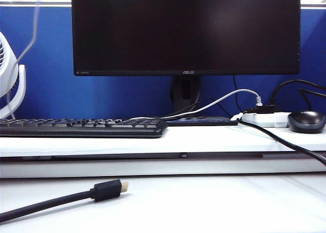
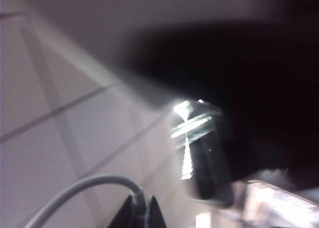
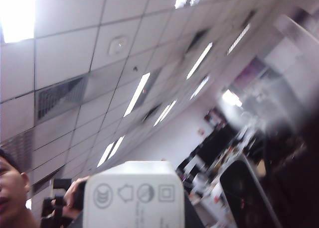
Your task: Pick up the Type-C charging cable and the charging base, insert one end of the Type-C charger into the corresponding slot on the base, and finally place the plugged-in charger back on the table.
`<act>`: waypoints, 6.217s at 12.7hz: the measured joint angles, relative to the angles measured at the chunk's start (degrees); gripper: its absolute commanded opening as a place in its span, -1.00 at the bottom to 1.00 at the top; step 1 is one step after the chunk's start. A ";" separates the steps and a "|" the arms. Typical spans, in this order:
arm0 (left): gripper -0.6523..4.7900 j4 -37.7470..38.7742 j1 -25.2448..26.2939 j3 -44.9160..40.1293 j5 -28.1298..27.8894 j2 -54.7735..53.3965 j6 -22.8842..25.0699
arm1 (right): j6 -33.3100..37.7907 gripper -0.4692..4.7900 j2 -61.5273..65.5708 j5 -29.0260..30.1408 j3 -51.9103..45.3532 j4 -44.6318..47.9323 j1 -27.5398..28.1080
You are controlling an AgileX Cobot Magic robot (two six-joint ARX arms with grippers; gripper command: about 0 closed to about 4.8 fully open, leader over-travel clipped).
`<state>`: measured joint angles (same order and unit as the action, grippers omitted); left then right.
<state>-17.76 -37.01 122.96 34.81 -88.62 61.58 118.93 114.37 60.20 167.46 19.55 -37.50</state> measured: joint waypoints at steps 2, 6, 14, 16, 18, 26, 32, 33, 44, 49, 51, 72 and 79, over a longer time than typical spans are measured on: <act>-0.78 1.01 0.04 0.11 0.46 0.24 -1.51 | -0.44 -0.84 0.61 -0.39 -0.20 -0.35 0.55; -0.78 -0.72 0.42 0.31 -0.52 1.11 -1.70 | -3.10 -0.84 0.74 -1.05 -0.28 -0.44 5.20; -0.78 -14.25 1.07 0.31 15.89 3.41 -38.47 | -7.98 -0.84 0.81 -1.99 -0.24 0.74 9.20; -0.78 -19.69 2.12 0.33 16.70 3.58 -44.28 | -8.04 -0.84 1.22 -1.77 -0.22 0.77 9.18; -0.78 -21.90 2.49 0.33 17.99 3.28 -50.88 | -7.43 -0.84 1.62 -2.05 -0.26 -0.98 8.83; -0.78 -21.68 2.51 0.33 19.61 1.20 -52.13 | 1.33 -0.84 1.77 -1.33 -0.28 -0.52 3.72; -0.78 -21.68 2.51 0.33 16.98 0.98 -50.99 | 1.44 -0.84 1.90 -4.04 -0.26 3.98 3.15; -0.78 -21.70 2.51 0.33 16.81 0.98 -50.99 | 1.33 -0.84 1.95 -4.31 -0.26 3.98 3.15; -0.78 -21.73 2.49 0.33 13.14 -0.46 -50.93 | -1.81 -0.84 3.41 -5.90 -0.28 3.69 3.17; -0.78 -21.68 2.49 0.33 13.14 -0.68 -51.10 | -1.95 -0.84 3.93 -6.64 -0.28 3.80 3.15; -0.78 -21.70 2.49 0.33 13.14 -0.68 -51.10 | -1.84 -0.84 3.93 -6.75 -0.28 4.70 3.17; -0.78 -23.17 2.43 0.46 8.66 -1.29 -52.43 | -4.98 -0.84 3.98 -9.07 -0.24 1.84 0.52; -0.78 -23.37 2.40 0.81 12.87 -1.57 -52.37 | 1.16 -0.84 4.39 -9.64 -0.55 6.73 0.57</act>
<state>-41.12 -34.61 123.76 47.68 -90.19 9.21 120.09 118.76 50.57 166.91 26.28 -36.93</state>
